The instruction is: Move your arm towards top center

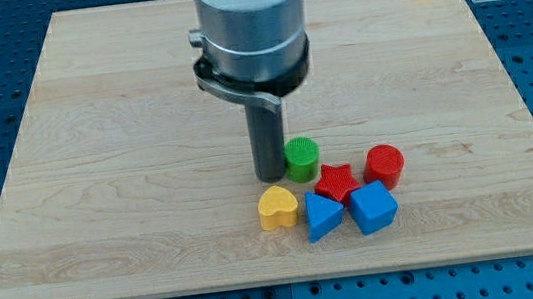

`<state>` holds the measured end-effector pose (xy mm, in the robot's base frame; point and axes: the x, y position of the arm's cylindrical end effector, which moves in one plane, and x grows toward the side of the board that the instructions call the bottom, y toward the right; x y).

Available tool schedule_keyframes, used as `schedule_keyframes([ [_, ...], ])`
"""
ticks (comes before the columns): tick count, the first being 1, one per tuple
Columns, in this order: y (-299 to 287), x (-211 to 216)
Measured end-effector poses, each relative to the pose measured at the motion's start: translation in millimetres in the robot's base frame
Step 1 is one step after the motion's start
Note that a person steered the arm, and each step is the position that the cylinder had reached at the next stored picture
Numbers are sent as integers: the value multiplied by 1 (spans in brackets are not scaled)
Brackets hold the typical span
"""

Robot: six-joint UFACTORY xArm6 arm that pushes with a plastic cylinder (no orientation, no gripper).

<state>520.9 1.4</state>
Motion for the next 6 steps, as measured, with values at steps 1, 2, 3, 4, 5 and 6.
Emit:
schedule_keyframes([
  [1, -7, -7],
  [2, -43, -45],
  [3, -69, -101],
  [4, -71, -164],
  [5, -71, -227],
  [6, -71, -279],
])
